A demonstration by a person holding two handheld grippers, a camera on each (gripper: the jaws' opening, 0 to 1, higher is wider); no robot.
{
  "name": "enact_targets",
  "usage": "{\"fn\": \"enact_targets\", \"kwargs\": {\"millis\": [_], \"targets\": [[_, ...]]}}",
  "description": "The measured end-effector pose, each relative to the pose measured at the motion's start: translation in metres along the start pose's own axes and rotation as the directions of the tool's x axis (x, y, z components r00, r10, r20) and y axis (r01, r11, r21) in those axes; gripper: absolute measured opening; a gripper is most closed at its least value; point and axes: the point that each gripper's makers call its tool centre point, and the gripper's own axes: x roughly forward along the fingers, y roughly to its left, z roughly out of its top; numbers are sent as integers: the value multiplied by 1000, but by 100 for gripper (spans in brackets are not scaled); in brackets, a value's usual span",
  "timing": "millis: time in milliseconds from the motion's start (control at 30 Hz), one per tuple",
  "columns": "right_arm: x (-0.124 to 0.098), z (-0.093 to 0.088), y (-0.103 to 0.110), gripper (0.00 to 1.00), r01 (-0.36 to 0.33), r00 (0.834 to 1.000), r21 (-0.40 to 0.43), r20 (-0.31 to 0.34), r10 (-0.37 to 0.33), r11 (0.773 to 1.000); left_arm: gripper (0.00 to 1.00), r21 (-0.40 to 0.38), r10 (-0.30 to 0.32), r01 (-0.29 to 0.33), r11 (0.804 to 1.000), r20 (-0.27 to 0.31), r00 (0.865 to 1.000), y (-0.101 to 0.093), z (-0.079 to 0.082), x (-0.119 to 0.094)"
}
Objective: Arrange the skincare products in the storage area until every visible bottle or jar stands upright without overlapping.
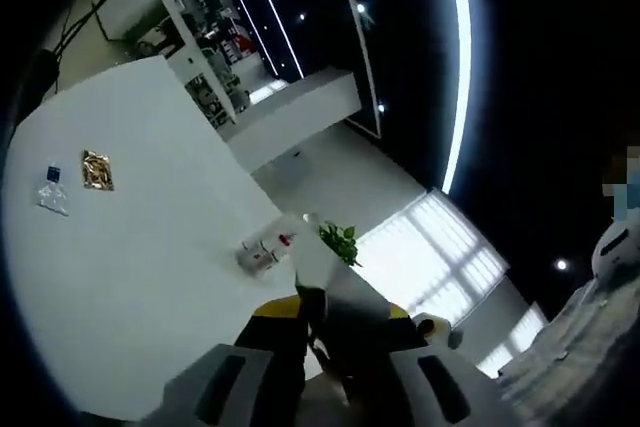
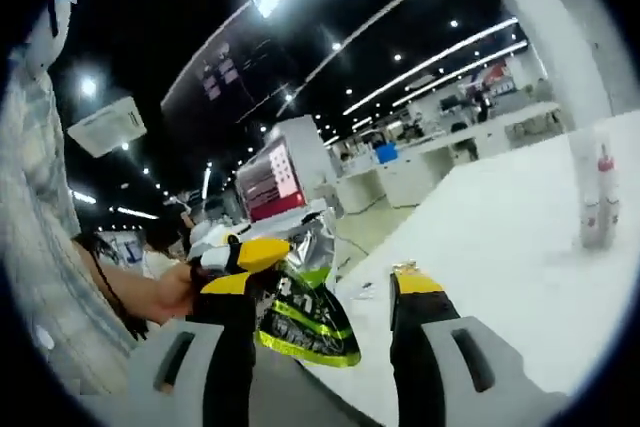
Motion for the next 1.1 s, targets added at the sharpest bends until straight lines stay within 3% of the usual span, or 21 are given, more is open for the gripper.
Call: {"fn": "enact_targets", "kwargs": {"millis": [67,100,133,233,333,367,467,733,933,1100], "targets": [[3,-3,2,40,-74,997,141,-5,76,987,18,11,-36,36,999,-5,999,-7,0,1],[4,-4,3,42,-89,996,176,-12,92,980,18,3,-51,51,999,-12,999,-8,-1,1],[6,-11,3,45,-98,993,261,-38,112,960,18,-17,-65,64,998,-22,998,-9,-4,1],[11,-17,6,51,-121,988,268,-59,142,956,18,-13,-87,87,996,-41,995,-13,-7,0],[9,-32,21,40,-174,965,329,-131,228,928,18,7,-103,103,995,-51,993,-16,-9,0],[8,-38,27,33,-196,950,338,-166,263,921,18,21,-107,109,994,-67,992,-17,-12,1],[11,-48,24,34,-159,950,304,-212,229,940,17,32,-96,99,995,-85,992,-15,-16,3],[9,-47,25,32,-165,943,400,-204,263,901,17,21,-90,92,996,-84,992,-13,-16,4],[7,-37,21,30,-153,953,401,-181,242,903,17,13,-66,67,998,-60,996,-7,-11,5],[7,-35,21,27,-152,945,396,-210,250,905,17,15,-54,55,998,-61,997,-5,-12,5]]}}
